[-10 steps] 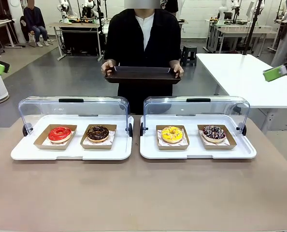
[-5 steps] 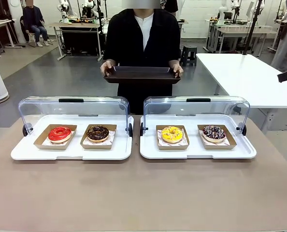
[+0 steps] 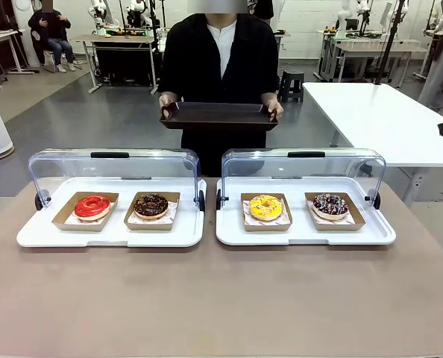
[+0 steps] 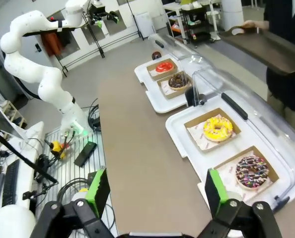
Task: Provide the desired donut to the person.
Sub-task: Pick up and lift the Paper togo box containing the Donut pointed at by the person.
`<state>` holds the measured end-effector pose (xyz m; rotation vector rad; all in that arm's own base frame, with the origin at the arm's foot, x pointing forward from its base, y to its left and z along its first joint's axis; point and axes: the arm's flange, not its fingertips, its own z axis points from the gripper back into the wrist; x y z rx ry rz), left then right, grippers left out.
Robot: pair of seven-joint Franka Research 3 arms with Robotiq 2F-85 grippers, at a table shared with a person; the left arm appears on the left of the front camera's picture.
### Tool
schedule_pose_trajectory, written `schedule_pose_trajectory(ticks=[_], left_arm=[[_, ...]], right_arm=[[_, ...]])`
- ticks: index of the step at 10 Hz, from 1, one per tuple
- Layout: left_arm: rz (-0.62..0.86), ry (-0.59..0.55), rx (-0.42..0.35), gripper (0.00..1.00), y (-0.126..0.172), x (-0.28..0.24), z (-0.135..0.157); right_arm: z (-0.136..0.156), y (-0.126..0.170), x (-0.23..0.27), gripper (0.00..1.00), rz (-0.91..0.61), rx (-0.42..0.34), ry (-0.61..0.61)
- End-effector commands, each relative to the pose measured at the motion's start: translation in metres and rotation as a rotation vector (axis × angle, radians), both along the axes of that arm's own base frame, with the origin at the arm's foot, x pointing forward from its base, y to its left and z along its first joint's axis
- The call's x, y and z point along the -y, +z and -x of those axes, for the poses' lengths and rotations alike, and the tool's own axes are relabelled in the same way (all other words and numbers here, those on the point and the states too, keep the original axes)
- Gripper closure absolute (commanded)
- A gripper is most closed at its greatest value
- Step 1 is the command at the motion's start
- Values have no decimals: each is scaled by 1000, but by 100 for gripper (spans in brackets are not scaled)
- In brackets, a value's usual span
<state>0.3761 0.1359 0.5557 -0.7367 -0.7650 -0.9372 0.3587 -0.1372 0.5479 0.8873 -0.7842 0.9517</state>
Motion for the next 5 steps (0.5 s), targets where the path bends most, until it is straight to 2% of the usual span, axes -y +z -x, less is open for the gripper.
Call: schedule_pose_trajectory(ticks=[1,5], left_arm=[[1,-9,34,0,2,1,-1],[-36,0,51,0,-1,10,4]], right_arm=[[2,4,0,0,-12,28,2],[5,5,-4,0,4,40,-28]])
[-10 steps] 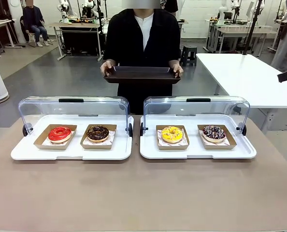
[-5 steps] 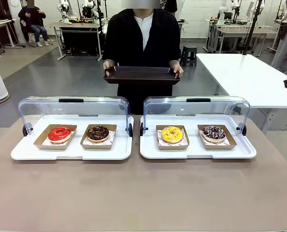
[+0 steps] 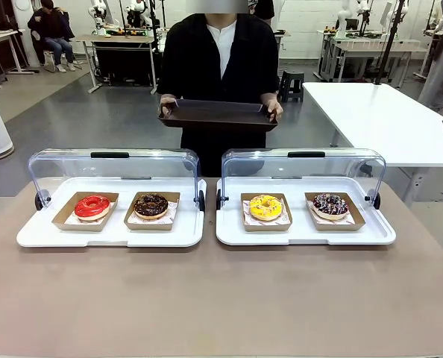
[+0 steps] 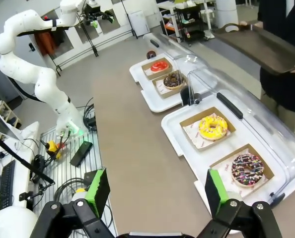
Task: Provide the desired donut to the person.
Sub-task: Pick up and lift the Paper togo box containing the Donut pointed at by the person.
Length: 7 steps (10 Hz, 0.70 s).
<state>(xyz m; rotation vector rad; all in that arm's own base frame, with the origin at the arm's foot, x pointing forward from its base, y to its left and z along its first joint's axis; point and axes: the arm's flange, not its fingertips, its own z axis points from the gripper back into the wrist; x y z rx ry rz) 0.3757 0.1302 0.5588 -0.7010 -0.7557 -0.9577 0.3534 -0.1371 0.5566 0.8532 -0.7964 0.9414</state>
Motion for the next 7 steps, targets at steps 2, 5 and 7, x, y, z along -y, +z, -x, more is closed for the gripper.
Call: schedule_pose_trajectory(ticks=[2,5,7], left_arm=[[-6,-1,38,0,-7,2,3],[-13,10,48,0,-6,1,5],[22,3,90,0,-2,0,11]], right_arm=[[-1,-4,-6,0,-11,27,5],[1,-2,-8,0,-5,45,8],[2,-2,-8,0,-4,47,9]])
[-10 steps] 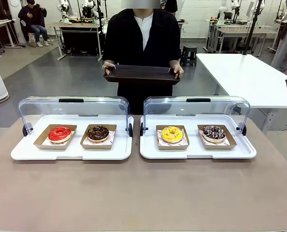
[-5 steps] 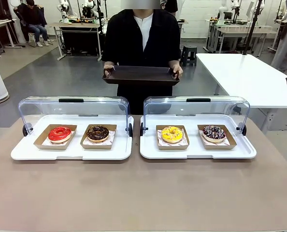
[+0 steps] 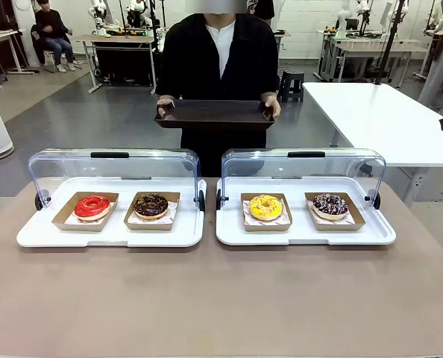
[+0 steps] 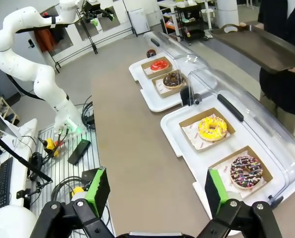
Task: Provide the desired donut to the person.
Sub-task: Pick up and lift the Paper togo box containing the Donut pointed at by the person.
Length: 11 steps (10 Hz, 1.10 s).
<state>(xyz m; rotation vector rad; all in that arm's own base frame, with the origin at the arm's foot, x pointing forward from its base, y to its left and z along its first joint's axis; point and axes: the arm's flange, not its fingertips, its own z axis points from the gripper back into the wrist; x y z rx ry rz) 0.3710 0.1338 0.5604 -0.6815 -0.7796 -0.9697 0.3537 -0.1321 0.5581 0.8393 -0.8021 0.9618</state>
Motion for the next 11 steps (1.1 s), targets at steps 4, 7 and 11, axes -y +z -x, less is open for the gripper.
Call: schedule_pose_trajectory(ticks=[4,7,11], left_arm=[[98,-18,129,0,-9,4,8],[87,-14,101,0,-4,3,6],[87,-14,101,0,-4,3,6]], right_arm=[[0,0,1,0,1,4,0],[0,0,1,0,1,4,0],[0,0,1,0,1,4,0]])
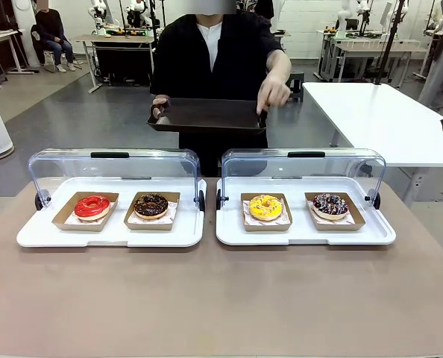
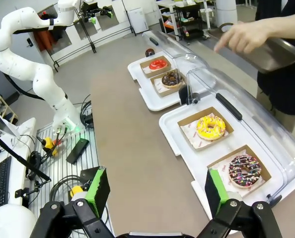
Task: Provide the desired donut to the person.
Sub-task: Pick up and lift the Paper togo box containing the Donut pointed at by the person.
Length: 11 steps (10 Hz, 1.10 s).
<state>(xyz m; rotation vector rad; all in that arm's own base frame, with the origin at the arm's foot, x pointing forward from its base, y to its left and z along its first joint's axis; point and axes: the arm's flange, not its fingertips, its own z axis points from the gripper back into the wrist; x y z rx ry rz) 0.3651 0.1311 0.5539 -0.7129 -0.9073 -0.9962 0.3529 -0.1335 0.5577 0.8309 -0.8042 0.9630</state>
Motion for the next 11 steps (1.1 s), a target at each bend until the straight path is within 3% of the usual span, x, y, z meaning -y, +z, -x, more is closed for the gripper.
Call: schedule_pose_trajectory(ticks=[1,11], left_arm=[[6,0,0,0,2,0,0],[6,0,0,0,2,0,0]], right_arm=[[0,0,-1,0,-4,-1,4],[0,0,-1,0,-4,-1,4]])
